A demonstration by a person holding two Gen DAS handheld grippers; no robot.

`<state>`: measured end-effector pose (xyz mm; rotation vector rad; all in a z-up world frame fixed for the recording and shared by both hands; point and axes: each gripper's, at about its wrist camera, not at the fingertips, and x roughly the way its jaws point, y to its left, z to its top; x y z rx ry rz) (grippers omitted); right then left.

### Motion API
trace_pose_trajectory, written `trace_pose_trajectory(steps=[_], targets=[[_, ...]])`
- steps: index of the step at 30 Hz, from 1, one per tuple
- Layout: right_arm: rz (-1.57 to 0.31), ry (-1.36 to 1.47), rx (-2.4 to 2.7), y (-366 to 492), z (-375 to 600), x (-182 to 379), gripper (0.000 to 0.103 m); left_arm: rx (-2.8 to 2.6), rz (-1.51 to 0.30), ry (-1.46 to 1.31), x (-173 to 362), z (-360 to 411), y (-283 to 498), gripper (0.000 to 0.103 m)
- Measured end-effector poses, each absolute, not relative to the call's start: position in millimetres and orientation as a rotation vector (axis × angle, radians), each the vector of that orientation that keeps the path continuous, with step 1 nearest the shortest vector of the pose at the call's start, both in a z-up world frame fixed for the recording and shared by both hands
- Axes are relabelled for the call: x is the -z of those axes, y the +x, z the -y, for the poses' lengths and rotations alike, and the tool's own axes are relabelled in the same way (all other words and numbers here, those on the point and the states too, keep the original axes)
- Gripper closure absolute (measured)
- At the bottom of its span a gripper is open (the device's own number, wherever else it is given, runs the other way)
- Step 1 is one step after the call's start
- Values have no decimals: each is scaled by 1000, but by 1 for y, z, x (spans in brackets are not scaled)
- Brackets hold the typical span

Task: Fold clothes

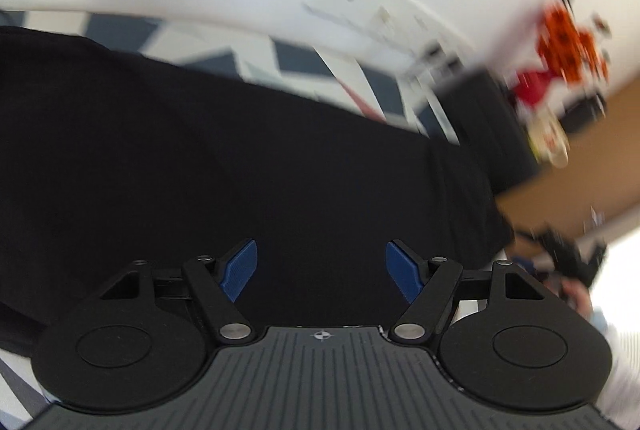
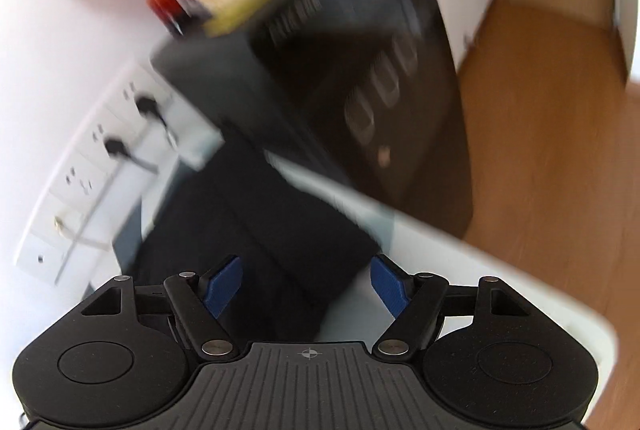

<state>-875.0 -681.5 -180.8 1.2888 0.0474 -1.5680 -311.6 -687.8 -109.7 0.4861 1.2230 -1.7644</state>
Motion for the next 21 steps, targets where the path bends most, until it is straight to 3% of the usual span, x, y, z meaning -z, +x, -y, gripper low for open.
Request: trace_pose_trajectory(steps=[2,3,4,6,10,11,12,15,19,21], targets=[[-26,1306,1551,-871,688,191,37,1809,-1177,586,117,669,-333,30],[-24,1299,1553,-869,691,194,53,1828,-1144,638,121,661,-346,30],[-48,1273,1581,-868,695,194,59,1847,-1110,689,124,653,-359,30],[-86,1214,1612,-869,703,192,62,1885,-995,810,128,641,-375,30],[-105,1174,1653,-868,712,195,60,1919,-737,1005,128,608,-382,30],[-113,1165,1674,-865,712,194,55,1922,-713,1030,132,600,-381,30],[-128,1141,1694,-860,708,191,48,1914,-714,1041,135,598,-378,30],[-195,1019,1732,-841,685,176,42,1862,-748,1007,142,592,-363,30],[-411,721,1558,-779,647,163,38,1782,-796,930,150,586,-343,30],[-512,589,1416,-740,626,165,37,1766,-733,882,148,584,-344,30]])
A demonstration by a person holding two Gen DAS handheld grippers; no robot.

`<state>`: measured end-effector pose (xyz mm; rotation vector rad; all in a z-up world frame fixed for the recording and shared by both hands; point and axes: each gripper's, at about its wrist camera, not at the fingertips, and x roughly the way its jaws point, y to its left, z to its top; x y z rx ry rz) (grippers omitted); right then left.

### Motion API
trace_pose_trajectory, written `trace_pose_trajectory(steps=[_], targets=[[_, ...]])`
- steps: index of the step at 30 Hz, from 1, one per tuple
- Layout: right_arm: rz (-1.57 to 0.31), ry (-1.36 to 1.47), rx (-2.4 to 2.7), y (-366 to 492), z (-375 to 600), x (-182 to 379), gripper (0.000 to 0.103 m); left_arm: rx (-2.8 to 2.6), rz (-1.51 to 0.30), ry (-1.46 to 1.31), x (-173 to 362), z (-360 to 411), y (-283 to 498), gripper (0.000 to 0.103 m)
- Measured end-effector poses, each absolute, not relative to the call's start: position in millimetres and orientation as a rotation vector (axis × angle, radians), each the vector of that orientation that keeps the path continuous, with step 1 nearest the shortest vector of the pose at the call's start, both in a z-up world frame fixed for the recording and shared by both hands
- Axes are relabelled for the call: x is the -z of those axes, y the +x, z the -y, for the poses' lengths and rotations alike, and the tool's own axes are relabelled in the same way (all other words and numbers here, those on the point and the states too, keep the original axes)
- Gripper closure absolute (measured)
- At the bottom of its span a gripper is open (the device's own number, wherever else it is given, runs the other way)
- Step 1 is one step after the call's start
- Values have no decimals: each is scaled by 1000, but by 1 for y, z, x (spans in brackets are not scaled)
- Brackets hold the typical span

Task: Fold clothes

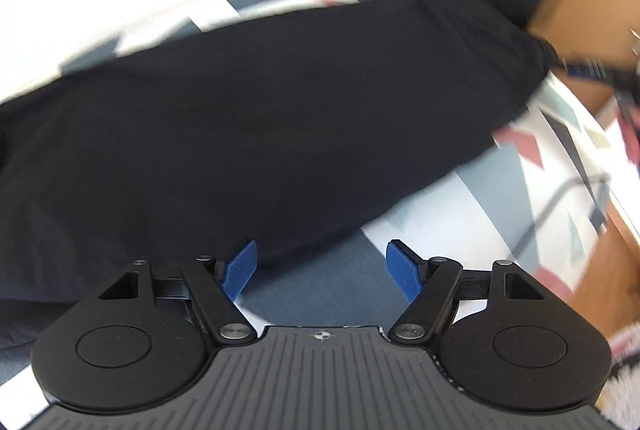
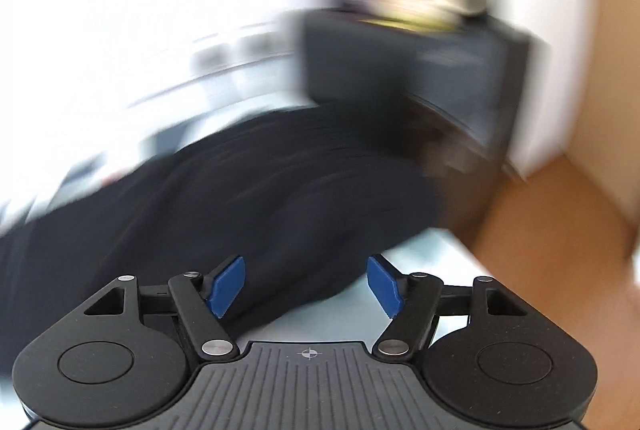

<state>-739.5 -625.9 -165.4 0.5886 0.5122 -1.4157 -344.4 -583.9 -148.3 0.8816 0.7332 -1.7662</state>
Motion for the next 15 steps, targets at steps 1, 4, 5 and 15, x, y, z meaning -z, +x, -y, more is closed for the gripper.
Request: trace_pose_trajectory(steps=[1,4,5,15], targets=[[-557,527,1343,-719,615,167,37,1766,-695,876,148,583,-348,30],[-633,446,1146,-672,590,175,37,1774,-608,916,153,586,-365,30],[-651,437,1098,-659,585,180,37,1773,-597,934,154,588,-368,30],[-568,512,1019,-613,618,173,92,1798,-707,781,148,611,-340,30]])
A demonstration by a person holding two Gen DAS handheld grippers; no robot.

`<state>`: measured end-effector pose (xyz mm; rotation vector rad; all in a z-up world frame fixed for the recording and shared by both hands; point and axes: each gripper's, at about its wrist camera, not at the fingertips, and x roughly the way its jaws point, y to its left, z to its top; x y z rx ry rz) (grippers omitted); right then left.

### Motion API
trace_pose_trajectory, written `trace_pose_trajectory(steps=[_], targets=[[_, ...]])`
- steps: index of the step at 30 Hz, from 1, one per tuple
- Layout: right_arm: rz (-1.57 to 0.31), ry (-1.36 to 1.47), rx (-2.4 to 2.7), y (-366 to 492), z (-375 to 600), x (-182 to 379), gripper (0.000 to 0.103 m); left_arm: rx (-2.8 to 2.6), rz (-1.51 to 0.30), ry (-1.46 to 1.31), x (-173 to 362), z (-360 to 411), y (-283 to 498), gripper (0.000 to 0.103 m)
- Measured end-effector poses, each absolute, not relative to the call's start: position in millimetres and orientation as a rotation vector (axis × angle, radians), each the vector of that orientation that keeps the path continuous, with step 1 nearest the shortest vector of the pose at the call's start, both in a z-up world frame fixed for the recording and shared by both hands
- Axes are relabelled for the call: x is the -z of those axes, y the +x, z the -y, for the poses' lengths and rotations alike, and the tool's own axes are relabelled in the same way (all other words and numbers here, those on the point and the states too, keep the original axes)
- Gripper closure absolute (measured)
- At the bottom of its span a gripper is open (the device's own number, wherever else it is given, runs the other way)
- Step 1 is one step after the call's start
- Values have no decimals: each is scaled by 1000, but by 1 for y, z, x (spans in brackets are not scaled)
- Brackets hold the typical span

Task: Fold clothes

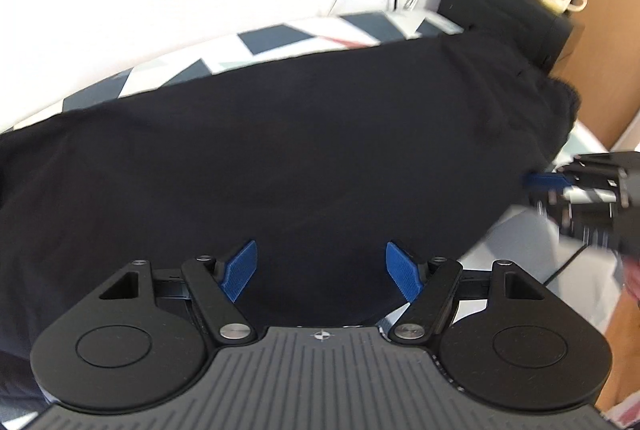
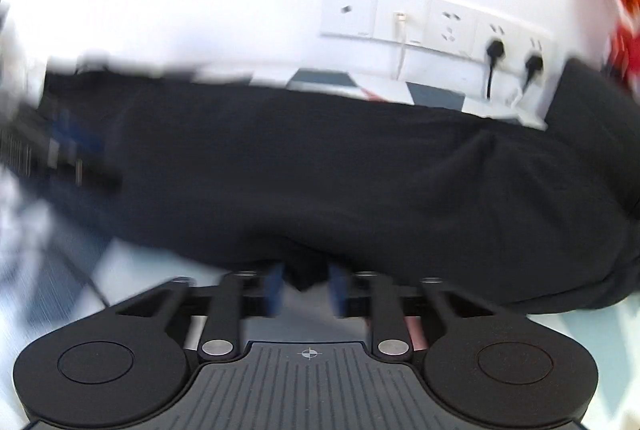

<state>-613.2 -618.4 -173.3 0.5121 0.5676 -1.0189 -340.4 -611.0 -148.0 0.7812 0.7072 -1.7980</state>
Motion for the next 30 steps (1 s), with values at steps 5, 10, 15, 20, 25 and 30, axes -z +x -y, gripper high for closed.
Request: trace_pose_trajectory(steps=[5,10,15,20,25,30], targets=[[-440,766,1037,-629,668,153,99,1905,-612,802,141,611,-352,25],[-414,867,1073,-630,697,154,102,1875,-575,833,152,632,-360,25],[-405,915,1119,-628,708,164,97,1870,-616,825,162,650,-356,25],[-409,778,1154,-632,664,154,70,1867,-690,802,172,665,-349,25],[-566,718,1137,-617,627,176,69,1864,-760,769,181,676,-341,25],[-543,802,1233,-614,635,196,92,1877,-760,776,184,682,-340,25]])
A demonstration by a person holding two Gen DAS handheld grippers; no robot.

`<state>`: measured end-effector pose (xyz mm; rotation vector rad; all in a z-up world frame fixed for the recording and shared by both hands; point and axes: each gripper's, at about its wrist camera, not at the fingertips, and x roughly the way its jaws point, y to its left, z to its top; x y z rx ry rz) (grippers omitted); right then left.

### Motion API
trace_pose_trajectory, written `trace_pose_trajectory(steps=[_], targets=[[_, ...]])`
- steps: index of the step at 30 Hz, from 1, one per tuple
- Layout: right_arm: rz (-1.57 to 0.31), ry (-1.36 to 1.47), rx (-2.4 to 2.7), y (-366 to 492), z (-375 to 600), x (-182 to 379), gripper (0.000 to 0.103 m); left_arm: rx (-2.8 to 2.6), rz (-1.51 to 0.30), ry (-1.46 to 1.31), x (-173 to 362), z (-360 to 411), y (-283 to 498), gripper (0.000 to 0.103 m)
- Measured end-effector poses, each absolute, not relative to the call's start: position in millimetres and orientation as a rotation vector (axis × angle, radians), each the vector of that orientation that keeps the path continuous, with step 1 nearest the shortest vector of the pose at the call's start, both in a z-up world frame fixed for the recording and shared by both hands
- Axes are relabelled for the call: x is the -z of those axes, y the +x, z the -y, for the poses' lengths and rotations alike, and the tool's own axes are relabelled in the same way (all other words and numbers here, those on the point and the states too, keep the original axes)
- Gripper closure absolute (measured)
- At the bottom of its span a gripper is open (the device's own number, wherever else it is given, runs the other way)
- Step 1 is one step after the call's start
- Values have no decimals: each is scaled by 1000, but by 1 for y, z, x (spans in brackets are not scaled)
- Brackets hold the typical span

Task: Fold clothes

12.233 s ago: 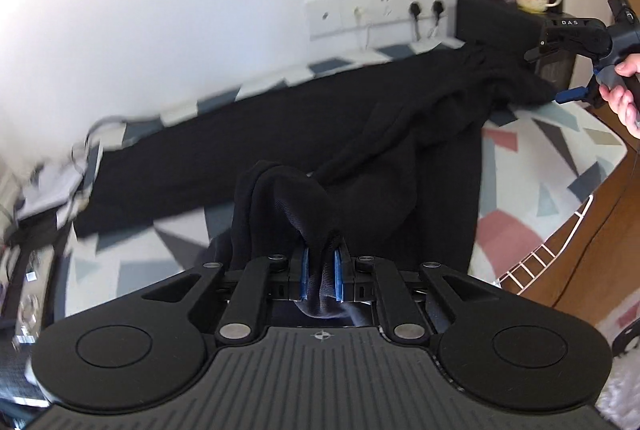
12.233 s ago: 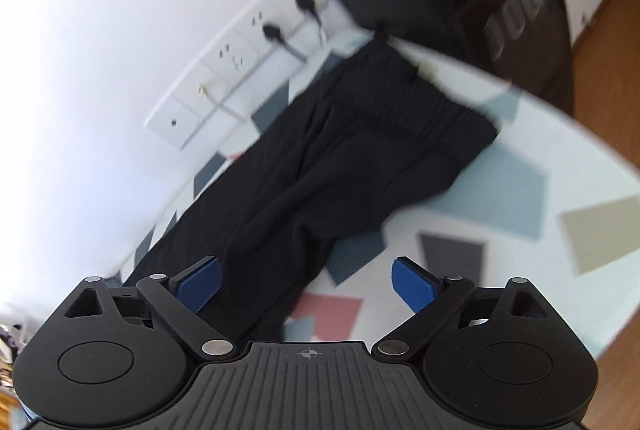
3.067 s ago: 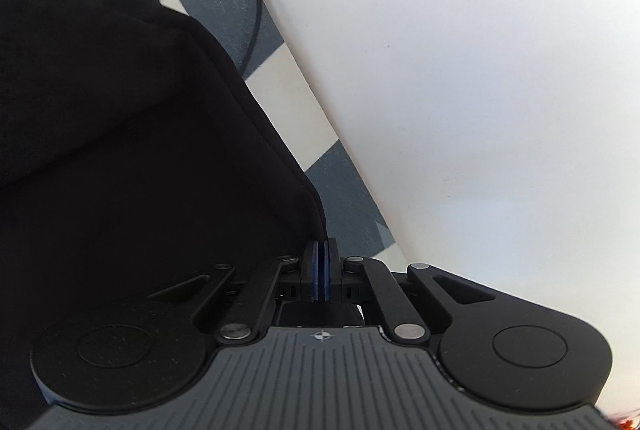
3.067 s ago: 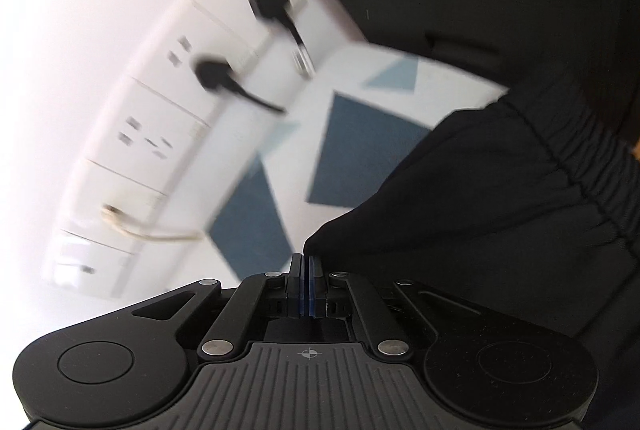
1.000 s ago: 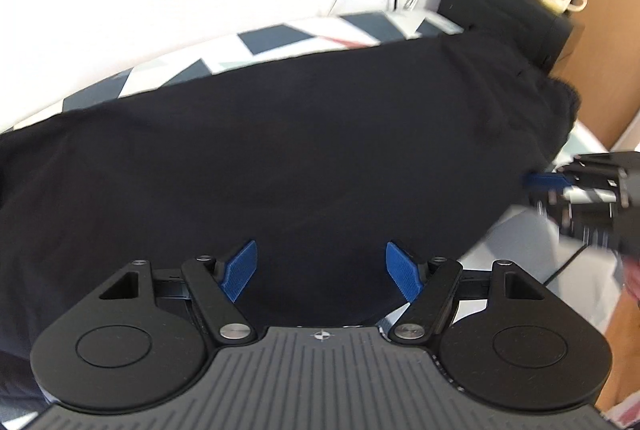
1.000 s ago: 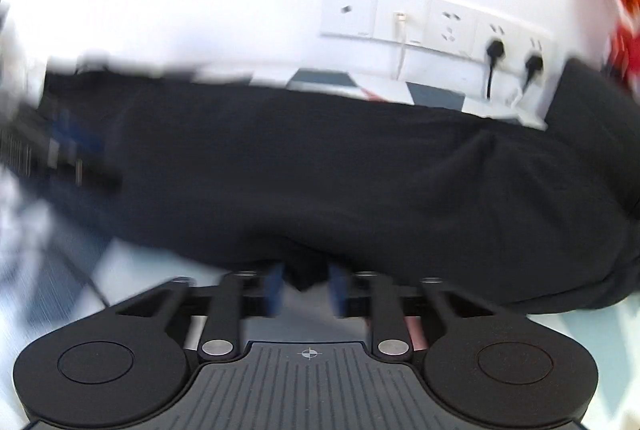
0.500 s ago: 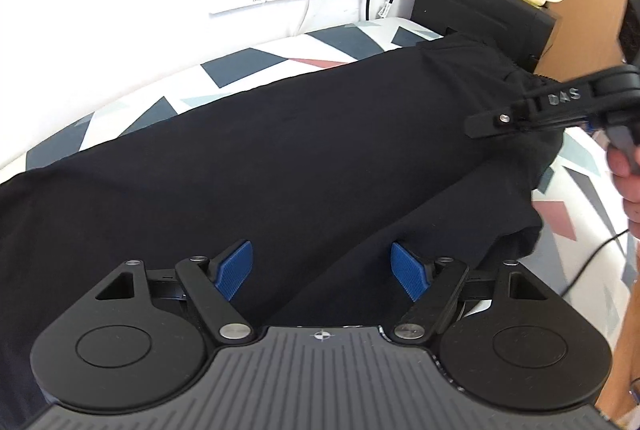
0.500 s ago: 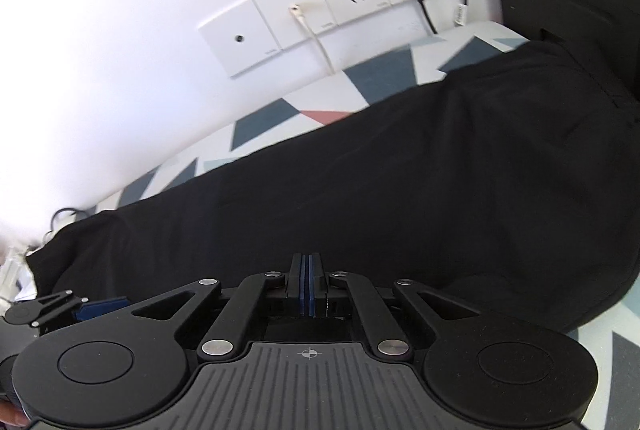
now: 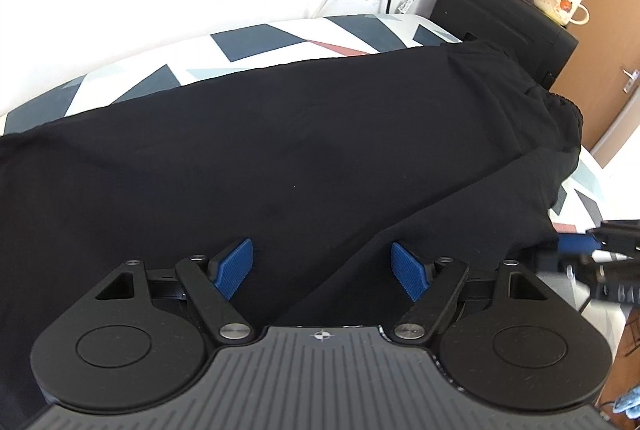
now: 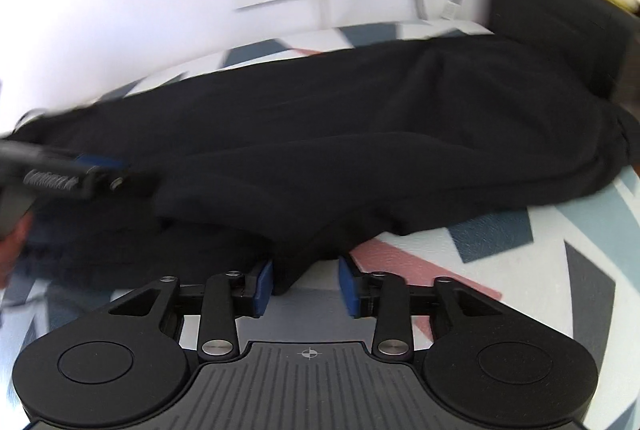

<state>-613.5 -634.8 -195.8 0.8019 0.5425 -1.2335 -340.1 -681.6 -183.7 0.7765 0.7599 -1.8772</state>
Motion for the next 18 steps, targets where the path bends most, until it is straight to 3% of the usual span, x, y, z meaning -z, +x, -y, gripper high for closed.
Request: trace_pose_trajectory(steps=[1,4,8,14,18], targets=[[-478,840,1251,-619,637,191,96,1883,-753,783,184,682,-340,25],[-367,831,1315,-625,637,178,92,1903,-753,781,185,682,-338,24],[-455,772,1382,-607,638,186,69,1913,-753,770,187,683,-336,24],[-444,794,1465,-592,639,199,57,1928,-738,777,188,685,-337,23],[-363,809,1549,-591,638,200,61,1934,-732,779,188,684,-337,23]])
